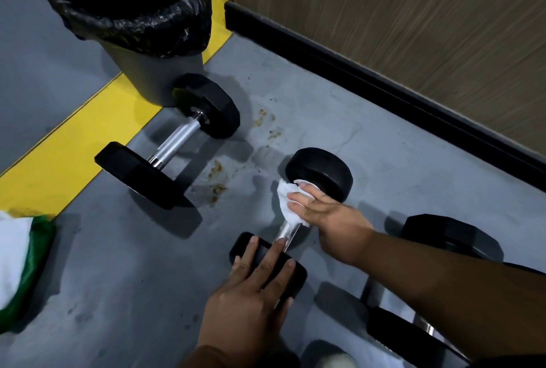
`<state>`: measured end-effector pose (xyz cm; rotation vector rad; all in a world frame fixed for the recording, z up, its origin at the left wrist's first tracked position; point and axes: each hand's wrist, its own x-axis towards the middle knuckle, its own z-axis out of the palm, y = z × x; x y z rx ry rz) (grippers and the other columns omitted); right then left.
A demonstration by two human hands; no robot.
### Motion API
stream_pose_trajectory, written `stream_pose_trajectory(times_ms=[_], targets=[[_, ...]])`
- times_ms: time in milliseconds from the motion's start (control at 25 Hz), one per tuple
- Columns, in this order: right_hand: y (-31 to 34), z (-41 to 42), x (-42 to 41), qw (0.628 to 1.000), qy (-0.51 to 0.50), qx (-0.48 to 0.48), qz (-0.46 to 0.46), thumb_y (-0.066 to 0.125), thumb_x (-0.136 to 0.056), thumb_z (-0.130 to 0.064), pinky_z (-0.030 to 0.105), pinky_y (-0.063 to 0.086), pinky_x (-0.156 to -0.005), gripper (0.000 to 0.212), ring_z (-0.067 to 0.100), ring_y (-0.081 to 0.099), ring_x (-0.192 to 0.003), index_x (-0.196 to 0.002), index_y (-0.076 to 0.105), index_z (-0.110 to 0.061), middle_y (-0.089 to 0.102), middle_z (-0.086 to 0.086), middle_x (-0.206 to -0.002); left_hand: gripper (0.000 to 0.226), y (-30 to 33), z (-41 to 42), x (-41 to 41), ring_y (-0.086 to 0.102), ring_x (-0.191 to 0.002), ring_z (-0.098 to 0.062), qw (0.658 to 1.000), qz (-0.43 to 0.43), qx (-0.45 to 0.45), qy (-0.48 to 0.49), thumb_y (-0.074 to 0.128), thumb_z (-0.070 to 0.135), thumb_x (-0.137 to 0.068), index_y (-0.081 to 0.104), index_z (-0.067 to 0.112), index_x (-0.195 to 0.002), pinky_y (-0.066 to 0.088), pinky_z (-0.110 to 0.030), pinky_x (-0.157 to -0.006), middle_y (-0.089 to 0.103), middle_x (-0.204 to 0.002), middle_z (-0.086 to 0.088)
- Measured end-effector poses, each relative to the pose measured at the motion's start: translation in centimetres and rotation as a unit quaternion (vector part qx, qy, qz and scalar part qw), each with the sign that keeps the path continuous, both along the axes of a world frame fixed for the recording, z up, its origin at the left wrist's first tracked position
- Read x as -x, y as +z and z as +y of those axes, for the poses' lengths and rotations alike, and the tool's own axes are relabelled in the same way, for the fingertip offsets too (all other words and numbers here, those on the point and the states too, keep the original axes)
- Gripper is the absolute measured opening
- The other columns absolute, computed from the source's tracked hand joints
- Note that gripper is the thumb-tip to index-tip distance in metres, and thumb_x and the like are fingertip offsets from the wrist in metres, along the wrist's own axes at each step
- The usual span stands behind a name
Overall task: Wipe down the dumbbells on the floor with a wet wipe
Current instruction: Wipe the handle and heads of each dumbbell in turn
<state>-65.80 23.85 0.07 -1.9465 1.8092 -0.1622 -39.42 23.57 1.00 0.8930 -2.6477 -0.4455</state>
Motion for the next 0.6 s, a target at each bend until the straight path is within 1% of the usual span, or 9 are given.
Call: stream_pose_trajectory(times_ms=[80,120,200,240,320,360,440,520,600], targets=[[-0.5,1.2,-1.5,1.000,0.001,0.006,-0.030,0.044,-0.073,0.007,0.041,0.053,-0.102,0.089,0.016,0.012,-0.156,-0.152,0.043,-0.032,0.025,-0.014,-0.165,0.043,0.0,0.2,0.1,0.053,-0.135,-0.031,1.000,0.002,-0.001,-0.001,0.064,0.042,-0.082,0.073,0.030,-0.123,0.062,-0.046,-0.082,0.053,-0.149,0.006],[-0.7,2.2,-2.7,0.998,0.037,0.002,-0.041,0.044,-0.075,0.004,0.041,0.054,-0.101,0.086,0.019,0.013,-0.156,-0.153,0.042,-0.033,0.023,-0.013,-0.166,0.044,0.0,0.4,0.1,0.053,-0.134,-0.031,1.000,0.005,-0.003,-0.001,0.065,0.041,-0.081,0.073,0.030,-0.122,0.062,-0.045,-0.081,0.054,-0.148,0.005],[-1.1,3.3,-3.6,0.992,0.118,0.001,-0.047,0.042,-0.080,-0.001,0.039,0.057,-0.094,0.079,0.016,0.012,-0.157,-0.154,0.041,-0.030,0.021,-0.018,-0.166,0.044,0.1,0.6,0.1,0.054,-0.133,-0.031,1.000,0.015,-0.008,0.004,0.066,0.040,-0.079,0.074,0.031,-0.120,0.063,-0.044,-0.080,0.056,-0.146,0.005],[-0.9,2.9,-3.0,0.990,0.133,0.016,-0.040,0.040,-0.080,-0.001,0.037,0.058,-0.092,0.079,0.013,0.012,-0.156,-0.153,0.042,-0.031,0.023,-0.019,-0.166,0.043,0.2,0.5,0.1,0.055,-0.133,-0.031,1.000,0.019,-0.011,0.006,0.066,0.040,-0.079,0.074,0.031,-0.120,0.063,-0.045,-0.080,0.056,-0.146,0.005],[-0.4,0.7,-1.0,0.997,0.073,0.023,-0.006,0.040,-0.076,0.004,0.034,0.057,-0.094,0.087,0.004,0.008,-0.155,-0.152,0.041,-0.037,0.019,-0.024,-0.164,0.042,0.3,0.2,0.1,0.054,-0.134,-0.031,1.000,0.016,-0.011,0.005,0.065,0.041,-0.080,0.074,0.031,-0.121,0.062,-0.045,-0.082,0.054,-0.148,0.006],[0.2,-0.2,-0.3,1.000,0.027,-0.003,0.012,0.042,-0.077,0.006,0.033,0.054,-0.098,0.090,-0.002,0.000,-0.153,-0.154,0.038,-0.040,0.012,-0.029,-0.163,0.042,0.3,0.2,0.1,0.053,-0.135,-0.031,1.000,0.011,-0.008,0.004,0.065,0.041,-0.081,0.073,0.031,-0.122,0.062,-0.045,-0.083,0.052,-0.149,0.006],[0.5,-0.3,-0.6,0.999,-0.008,-0.027,0.017,0.044,-0.078,0.006,0.031,0.050,-0.103,0.090,-0.007,-0.009,-0.151,-0.156,0.034,-0.039,0.006,-0.033,-0.161,0.042,0.2,0.3,0.0,0.052,-0.136,-0.030,1.000,0.004,-0.004,0.000,0.063,0.042,-0.083,0.073,0.031,-0.122,0.062,-0.044,-0.084,0.051,-0.150,0.007],[0.0,1.1,-2.6,1.000,0.023,-0.004,-0.004,0.045,-0.075,0.003,0.026,0.050,-0.097,0.087,0.005,0.000,-0.155,-0.154,0.039,-0.033,0.018,-0.024,-0.164,0.042,0.3,0.4,0.0,0.053,-0.135,-0.030,1.000,0.007,-0.004,-0.001,0.063,0.042,-0.083,0.073,0.030,-0.122,0.062,-0.045,-0.084,0.053,-0.149,0.006],[-0.6,2.6,-3.7,0.994,0.106,0.005,-0.018,0.050,-0.075,0.001,0.030,0.056,-0.089,0.086,0.015,0.009,-0.156,-0.154,0.039,-0.032,0.023,-0.018,-0.166,0.042,0.4,0.4,0.0,0.054,-0.133,-0.031,1.000,0.013,-0.008,0.005,0.062,0.042,-0.082,0.074,0.030,-0.121,0.062,-0.045,-0.085,0.056,-0.146,0.005]])
